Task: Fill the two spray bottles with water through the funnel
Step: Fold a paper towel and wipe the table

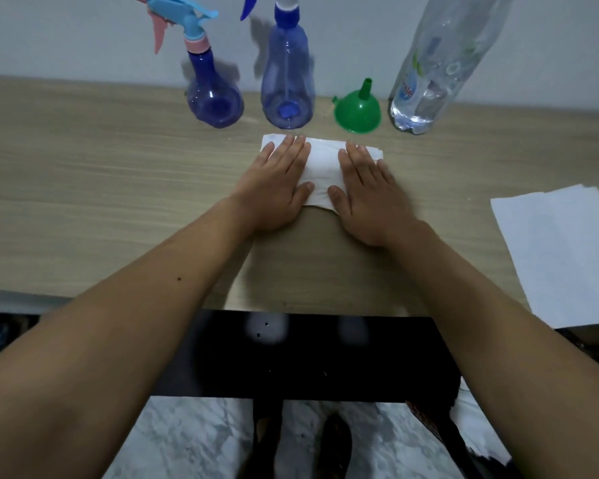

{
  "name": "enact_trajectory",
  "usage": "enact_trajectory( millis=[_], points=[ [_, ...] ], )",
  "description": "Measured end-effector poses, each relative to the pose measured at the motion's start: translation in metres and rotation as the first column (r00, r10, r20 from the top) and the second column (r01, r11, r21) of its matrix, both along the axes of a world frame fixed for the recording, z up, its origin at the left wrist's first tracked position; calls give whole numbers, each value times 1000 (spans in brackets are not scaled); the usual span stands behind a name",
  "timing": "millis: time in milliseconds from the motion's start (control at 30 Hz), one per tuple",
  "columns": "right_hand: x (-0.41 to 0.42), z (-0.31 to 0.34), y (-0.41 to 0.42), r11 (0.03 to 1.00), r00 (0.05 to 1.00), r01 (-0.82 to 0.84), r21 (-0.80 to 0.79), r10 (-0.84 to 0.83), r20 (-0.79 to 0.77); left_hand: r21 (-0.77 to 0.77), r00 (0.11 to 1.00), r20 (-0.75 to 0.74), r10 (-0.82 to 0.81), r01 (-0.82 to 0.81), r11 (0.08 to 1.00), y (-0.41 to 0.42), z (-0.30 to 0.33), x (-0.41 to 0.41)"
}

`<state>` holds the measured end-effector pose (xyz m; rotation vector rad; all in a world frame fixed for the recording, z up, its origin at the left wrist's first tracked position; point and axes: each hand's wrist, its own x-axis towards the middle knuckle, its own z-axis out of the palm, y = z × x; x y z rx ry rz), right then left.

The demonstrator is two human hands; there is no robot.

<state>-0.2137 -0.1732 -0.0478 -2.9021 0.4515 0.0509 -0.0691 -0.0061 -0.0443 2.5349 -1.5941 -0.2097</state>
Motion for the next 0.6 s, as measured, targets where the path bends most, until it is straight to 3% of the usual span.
enact_trajectory(
  millis=[267, 600],
  points=[
    [-66, 3, -36, 998, 998, 55, -12, -55, 1, -35, 999, 11, -37, 38, 999, -46, -5, -58],
    [-127, 4, -28, 999, 999, 37, -2, -37, -11, -72, 999, -12, -32, 31, 997, -34, -8, -117]
  ],
)
